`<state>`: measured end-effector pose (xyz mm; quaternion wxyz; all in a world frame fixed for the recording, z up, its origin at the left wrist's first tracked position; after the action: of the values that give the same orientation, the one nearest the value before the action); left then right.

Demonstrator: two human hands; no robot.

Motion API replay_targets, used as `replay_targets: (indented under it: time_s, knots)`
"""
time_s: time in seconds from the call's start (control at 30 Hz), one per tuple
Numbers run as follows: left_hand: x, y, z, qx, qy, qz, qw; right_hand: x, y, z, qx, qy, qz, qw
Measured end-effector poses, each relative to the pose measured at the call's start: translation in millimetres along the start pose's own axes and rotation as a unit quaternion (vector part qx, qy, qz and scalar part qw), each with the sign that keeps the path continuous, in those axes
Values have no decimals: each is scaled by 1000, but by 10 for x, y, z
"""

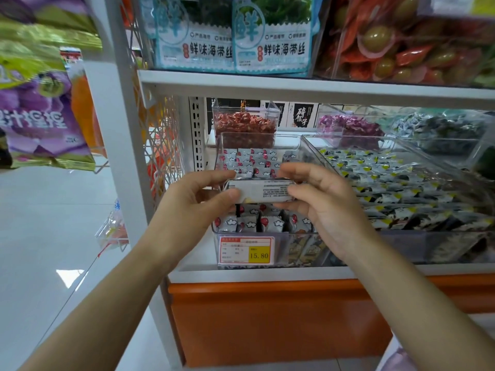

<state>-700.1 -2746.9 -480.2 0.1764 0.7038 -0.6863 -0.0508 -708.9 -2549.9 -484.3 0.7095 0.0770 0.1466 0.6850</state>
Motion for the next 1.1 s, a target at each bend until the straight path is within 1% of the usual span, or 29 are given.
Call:
replay_targets:
  time_s: [0.1,0.23,0.3,0.4,0.47,0.6,0.7,0.9,0.97,1.03,1.1]
  knots:
    - [6,15,6,-5,29,-3,1000,12,-9,-9,27,-92,-16,995]
    - [-23,1,-6,-14,53,21,998,7,-31,36,59,-137,-53,987]
    - [-43,-4,0,-17,66,27,997,1,-41,51,90,-168,-69,979]
    - [-61,-17,-9,8,36,34,999,-38,-67,67,129,-216,-65,966]
    - [-54,-12,-13,15,40,24,999,-68,-85,71,141,-239,-50,959]
    - [-16,22,-23,28,39,6,999,-106,-122,79,154,-241,-27,958]
    - [28,44,-43,16,57,-6,998,-132,-140,88,164,-243,-16,956]
    - [57,42,-53,-12,84,-14,996,-158,-137,56,156,-221,-10,963]
    - [51,34,-55,-21,86,-9,996,-154,-134,48,154,-226,-22,962]
    - [47,20,-67,-24,96,14,995,-130,-115,37,143,-232,-40,961]
    - [44,3,-70,-26,108,33,993,-98,-86,18,109,-222,-54,967]
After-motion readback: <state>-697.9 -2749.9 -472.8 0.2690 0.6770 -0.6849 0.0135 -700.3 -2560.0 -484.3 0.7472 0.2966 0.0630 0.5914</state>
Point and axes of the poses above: each hand's wrist, its own y-axis towards the middle knuckle, its own x-axis out of the back of the hand, z = x × y, the point moved 2 cm from there along y, towards the middle knuckle, and after that the axes turned 5 degrees about -z, right-handed, at the moved point
